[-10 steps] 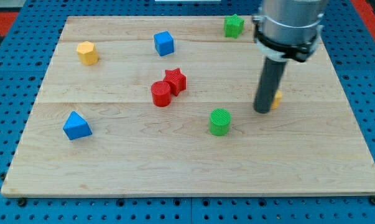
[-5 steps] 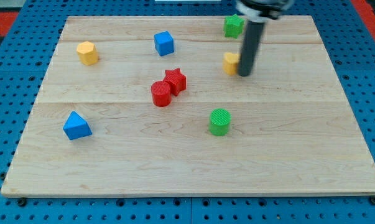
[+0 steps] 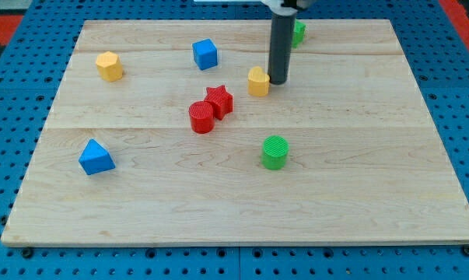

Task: Move the yellow heart to the top of the yellow hexagon

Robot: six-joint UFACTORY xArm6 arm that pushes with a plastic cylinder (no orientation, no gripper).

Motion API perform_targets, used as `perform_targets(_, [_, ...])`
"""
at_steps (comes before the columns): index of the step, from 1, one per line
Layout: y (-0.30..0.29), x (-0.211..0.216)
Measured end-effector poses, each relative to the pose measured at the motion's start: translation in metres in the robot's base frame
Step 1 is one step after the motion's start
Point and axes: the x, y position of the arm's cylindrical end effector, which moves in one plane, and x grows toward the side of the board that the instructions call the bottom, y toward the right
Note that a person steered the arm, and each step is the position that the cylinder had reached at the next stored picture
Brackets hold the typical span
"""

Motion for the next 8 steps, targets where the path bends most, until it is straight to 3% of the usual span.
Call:
perform_targets(3, [-0.100, -0.012])
perform_targets(6, [-0.246, -0.071])
perform_targets(7, [-0.233, -0.106])
perform_targets(8, [-0.185, -0.115])
